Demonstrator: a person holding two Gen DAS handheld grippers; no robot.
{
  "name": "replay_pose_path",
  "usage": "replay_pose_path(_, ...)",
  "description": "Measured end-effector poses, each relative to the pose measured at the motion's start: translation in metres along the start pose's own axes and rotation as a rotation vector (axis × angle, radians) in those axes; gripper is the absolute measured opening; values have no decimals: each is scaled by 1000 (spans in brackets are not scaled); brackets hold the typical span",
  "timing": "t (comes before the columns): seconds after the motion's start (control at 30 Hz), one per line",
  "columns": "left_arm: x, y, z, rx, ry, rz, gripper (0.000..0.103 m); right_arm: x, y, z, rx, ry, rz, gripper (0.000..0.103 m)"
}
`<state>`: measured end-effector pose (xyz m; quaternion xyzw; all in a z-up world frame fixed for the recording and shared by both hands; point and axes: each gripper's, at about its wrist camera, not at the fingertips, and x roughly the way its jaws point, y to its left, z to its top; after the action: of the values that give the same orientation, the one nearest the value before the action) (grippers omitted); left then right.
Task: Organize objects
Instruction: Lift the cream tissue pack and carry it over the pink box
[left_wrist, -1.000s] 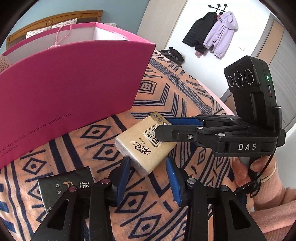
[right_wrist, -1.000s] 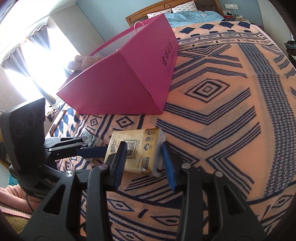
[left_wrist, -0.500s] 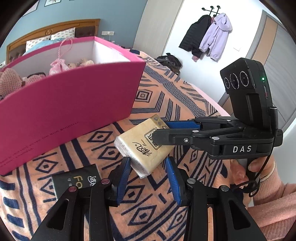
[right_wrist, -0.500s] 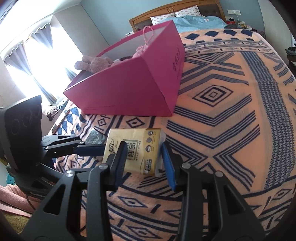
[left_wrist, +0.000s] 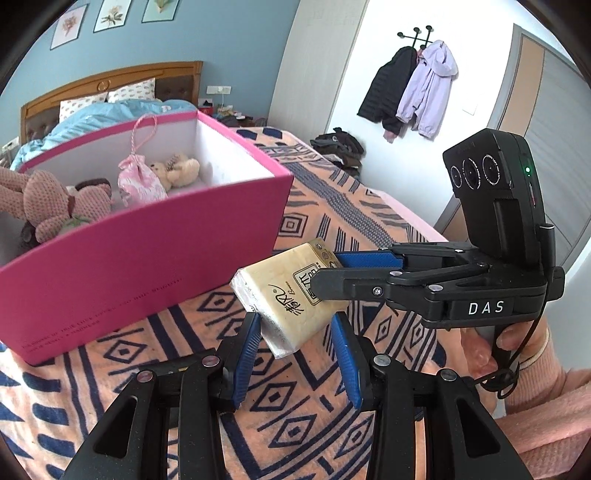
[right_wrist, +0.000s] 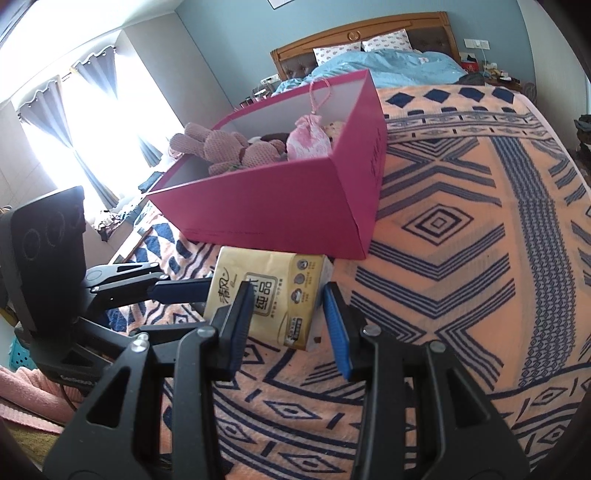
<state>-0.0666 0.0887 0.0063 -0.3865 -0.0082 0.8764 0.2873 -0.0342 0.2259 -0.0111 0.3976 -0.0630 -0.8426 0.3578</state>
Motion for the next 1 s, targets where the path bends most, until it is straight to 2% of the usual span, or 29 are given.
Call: replay_pose_path(1.0, -32, 6, 33, 31, -115, 46, 40, -17, 26, 46, -101, -95, 7, 43)
